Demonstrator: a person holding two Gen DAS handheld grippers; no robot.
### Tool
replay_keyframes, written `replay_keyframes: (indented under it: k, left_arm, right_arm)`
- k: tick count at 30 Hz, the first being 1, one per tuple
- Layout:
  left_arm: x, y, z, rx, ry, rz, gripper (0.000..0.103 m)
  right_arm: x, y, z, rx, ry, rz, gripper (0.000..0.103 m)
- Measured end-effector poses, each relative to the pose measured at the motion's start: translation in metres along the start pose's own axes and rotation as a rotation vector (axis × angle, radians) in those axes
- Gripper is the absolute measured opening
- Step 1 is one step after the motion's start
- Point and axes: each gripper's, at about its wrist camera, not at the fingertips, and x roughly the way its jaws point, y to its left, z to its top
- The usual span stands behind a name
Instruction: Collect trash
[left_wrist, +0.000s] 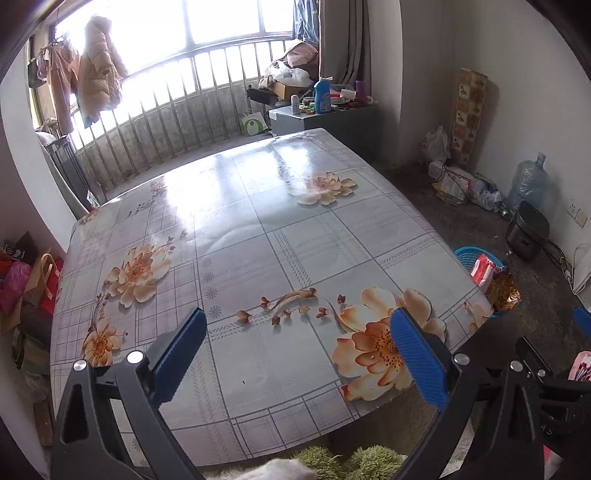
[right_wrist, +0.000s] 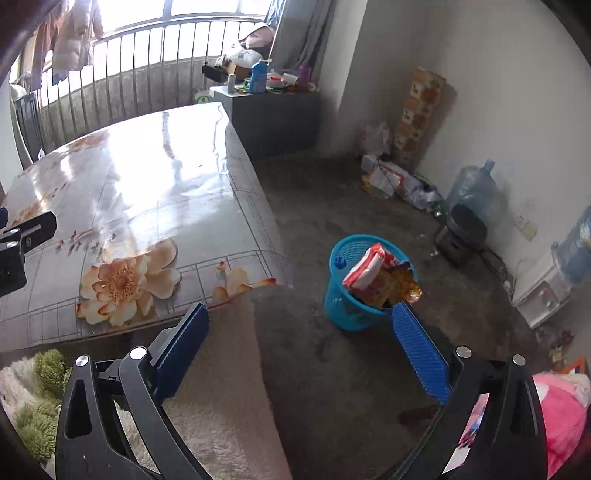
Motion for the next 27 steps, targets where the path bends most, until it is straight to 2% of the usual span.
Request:
replay_keyframes:
  k: [8, 27]
  left_arm:
    - [0.0024, 0.0009, 0.0004, 0.002, 0.015, 0.012, 0.097]
    - [0.0077, 0.0013, -0.0051, 0.017, 0.043, -0.001, 0.097]
  right_arm:
    - [-0.0019, -0.0077, -0.0018, 0.031, 0.021, -0.033, 0.095]
    - [-0.0062, -0.0054, 0.0007, 0.022, 0.034, -0.034, 0.095]
